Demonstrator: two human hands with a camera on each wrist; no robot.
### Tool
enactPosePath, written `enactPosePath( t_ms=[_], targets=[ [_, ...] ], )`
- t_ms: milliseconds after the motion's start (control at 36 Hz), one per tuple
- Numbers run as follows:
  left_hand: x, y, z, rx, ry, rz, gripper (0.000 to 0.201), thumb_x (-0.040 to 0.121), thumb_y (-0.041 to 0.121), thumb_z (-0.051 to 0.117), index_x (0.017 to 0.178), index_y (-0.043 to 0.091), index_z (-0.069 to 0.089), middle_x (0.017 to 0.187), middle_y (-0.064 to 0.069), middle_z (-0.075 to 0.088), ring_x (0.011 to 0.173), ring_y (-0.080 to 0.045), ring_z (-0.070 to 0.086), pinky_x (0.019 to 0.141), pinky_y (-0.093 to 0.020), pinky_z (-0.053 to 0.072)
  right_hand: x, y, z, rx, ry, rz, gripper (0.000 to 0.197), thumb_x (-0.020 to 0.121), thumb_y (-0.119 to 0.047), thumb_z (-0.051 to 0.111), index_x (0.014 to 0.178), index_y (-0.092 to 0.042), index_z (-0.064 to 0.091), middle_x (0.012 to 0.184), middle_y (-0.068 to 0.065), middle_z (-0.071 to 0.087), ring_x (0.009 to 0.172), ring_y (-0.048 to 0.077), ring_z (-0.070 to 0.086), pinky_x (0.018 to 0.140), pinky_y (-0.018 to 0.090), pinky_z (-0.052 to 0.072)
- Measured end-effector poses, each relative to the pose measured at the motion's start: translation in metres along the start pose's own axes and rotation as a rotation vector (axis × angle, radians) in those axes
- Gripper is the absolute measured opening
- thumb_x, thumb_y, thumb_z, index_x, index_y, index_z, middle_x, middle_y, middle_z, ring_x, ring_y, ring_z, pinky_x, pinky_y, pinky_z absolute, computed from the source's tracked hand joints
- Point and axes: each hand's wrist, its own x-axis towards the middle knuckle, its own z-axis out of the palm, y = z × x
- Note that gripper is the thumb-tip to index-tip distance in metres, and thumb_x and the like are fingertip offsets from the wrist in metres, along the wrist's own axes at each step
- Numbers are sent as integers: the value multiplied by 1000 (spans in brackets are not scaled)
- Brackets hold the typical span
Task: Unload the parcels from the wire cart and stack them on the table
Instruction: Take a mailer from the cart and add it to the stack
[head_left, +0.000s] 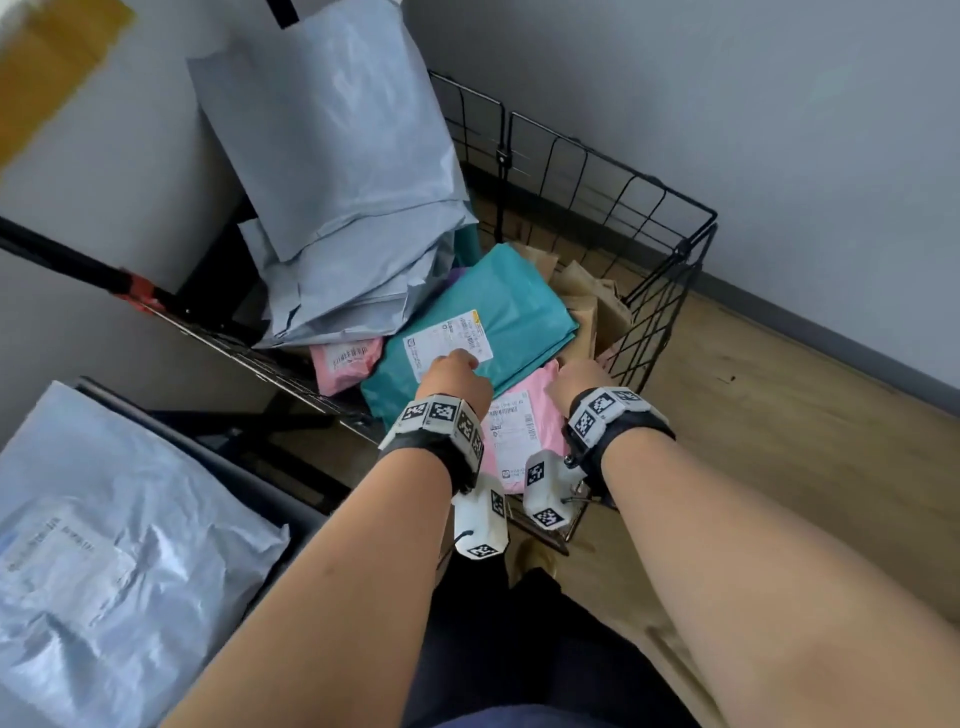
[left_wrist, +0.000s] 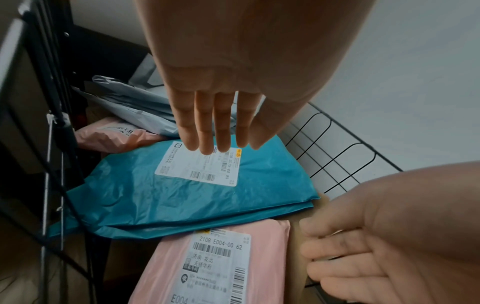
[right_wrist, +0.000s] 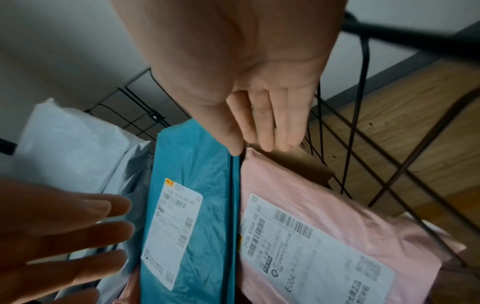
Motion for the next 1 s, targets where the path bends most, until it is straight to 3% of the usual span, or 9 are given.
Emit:
enactPosePath(
  t_ms=[167, 306, 444, 528, 611, 694, 778, 917, 1000],
  targets=[
    [24, -7, -1, -10, -47, -59, 44, 89, 11, 46, 132, 18, 51, 135, -7, 51, 120, -27, 52, 99, -33, 43, 14, -8, 11, 69, -41, 155, 50, 103, -35, 31, 130, 2, 51, 134, 22, 52, 122, 35, 52, 101, 37, 39],
    [31, -14, -2, -14, -55, -90, 44, 89, 11, 45, 131, 19, 51, 134, -7, 52, 119, -26, 52, 97, -33, 44, 24, -4, 18, 86, -107, 145, 40, 96, -19, 51, 133, -3, 50, 136, 14, 51, 124, 30, 50, 94, 31, 42],
    [28, -19, -3, -30, -56, -105, 44, 89, 10, 43, 131, 20, 51, 134, -6, 52, 118, -25, 53, 92, -31, 44, 13, -20, 12, -90, -150, 162, 48, 105, -30, 26, 139, -1, 43, 142, 21, 45, 129, 35, 46, 105, 39, 38],
    [24, -19, -2, -48, -51, -104, 42, 89, 9, 43, 129, 20, 52, 134, -6, 51, 117, -25, 53, 90, -30, 43, 12, -25, 9, -140, -129, 133, 41, 104, -25, 33, 129, 1, 53, 132, 22, 54, 121, 36, 53, 102, 42, 42],
    [15, -16, -2, -62, -38, -98, 41, 90, 10, 44, 129, 21, 52, 134, -6, 51, 117, -24, 53, 91, -31, 44, 9, -20, 9, -157, -148, 181, 43, 102, -24, 39, 140, -3, 43, 141, 19, 45, 129, 36, 46, 108, 44, 37],
    [4, -13, -3, -84, -20, -84, 40, 91, 11, 45, 129, 21, 53, 134, -6, 51, 117, -24, 53, 91, -30, 43, -2, -15, 4, -4, -122, 103, 42, 100, -20, 42, 136, 2, 47, 138, 18, 48, 128, 32, 46, 101, 34, 39],
    [-9, -11, -4, -115, 5, -74, 40, 91, 11, 45, 129, 21, 53, 134, -5, 52, 118, -24, 53, 94, -31, 43, -14, -15, -8, -78, -131, 155, 46, 103, -21, 36, 141, 5, 39, 144, 21, 42, 133, 35, 41, 109, 37, 35],
    [-37, -5, -5, -127, 90, -37, 35, 93, 12, 45, 126, 18, 57, 128, -7, 58, 115, -26, 55, 90, -31, 44, -41, -5, -31, -174, -90, 4, 35, 101, -17, 41, 126, 2, 56, 130, 17, 57, 120, 32, 54, 95, 33, 43],
    [-56, -3, -5, -129, 135, -14, 32, 93, 12, 45, 121, 18, 59, 125, -7, 60, 113, -27, 56, 87, -30, 44, -55, 7, -40, -107, -19, -108, 31, 99, -18, 42, 120, -2, 58, 123, 18, 59, 116, 32, 55, 99, 35, 43]
  ],
)
